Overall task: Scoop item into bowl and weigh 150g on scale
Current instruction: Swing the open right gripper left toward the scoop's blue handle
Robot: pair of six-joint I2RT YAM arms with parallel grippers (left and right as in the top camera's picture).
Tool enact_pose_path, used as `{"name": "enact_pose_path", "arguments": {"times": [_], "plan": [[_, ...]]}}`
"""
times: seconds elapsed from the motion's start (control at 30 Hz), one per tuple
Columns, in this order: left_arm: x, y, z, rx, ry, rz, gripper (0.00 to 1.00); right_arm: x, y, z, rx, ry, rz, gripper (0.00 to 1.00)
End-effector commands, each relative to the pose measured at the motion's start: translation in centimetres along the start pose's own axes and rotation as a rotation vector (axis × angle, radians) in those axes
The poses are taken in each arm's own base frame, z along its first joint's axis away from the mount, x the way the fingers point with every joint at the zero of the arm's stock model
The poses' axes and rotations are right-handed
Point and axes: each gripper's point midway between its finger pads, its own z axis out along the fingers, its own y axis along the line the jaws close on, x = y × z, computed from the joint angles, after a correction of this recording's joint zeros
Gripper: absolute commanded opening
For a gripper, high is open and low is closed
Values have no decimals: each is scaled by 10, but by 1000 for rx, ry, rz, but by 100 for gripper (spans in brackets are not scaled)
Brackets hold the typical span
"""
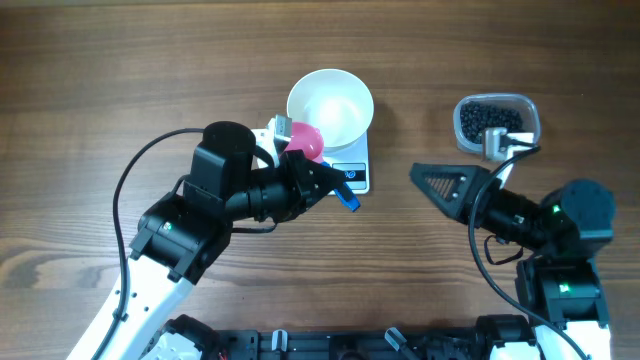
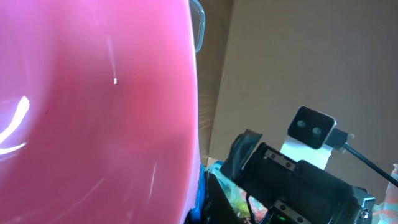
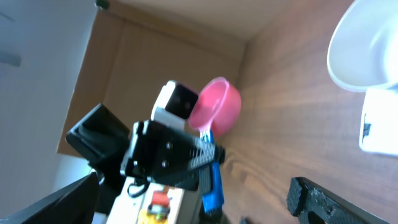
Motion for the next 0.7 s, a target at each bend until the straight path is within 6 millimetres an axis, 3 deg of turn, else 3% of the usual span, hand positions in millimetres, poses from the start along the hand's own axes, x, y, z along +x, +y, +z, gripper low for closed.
{"name": "enact_pose_path", "arguments": {"times": [0.0,0.13,0.3,0.5,0.67], "plan": [[0,2,2,-6,0,0,4,8,1,4,10,34,69,100],[0,2,2,-6,0,0,4,9,-10,8,59,9,66,100],[-4,1,2,-4,-20,7,4,8,-7,15,54,4,35,100],[-13,-23,1,87,-59,76,4,4,11,30,-19,11,92,100],[-28,-44,-3,160,-136,75,4,6,10,39,-33,44,181,100]]}}
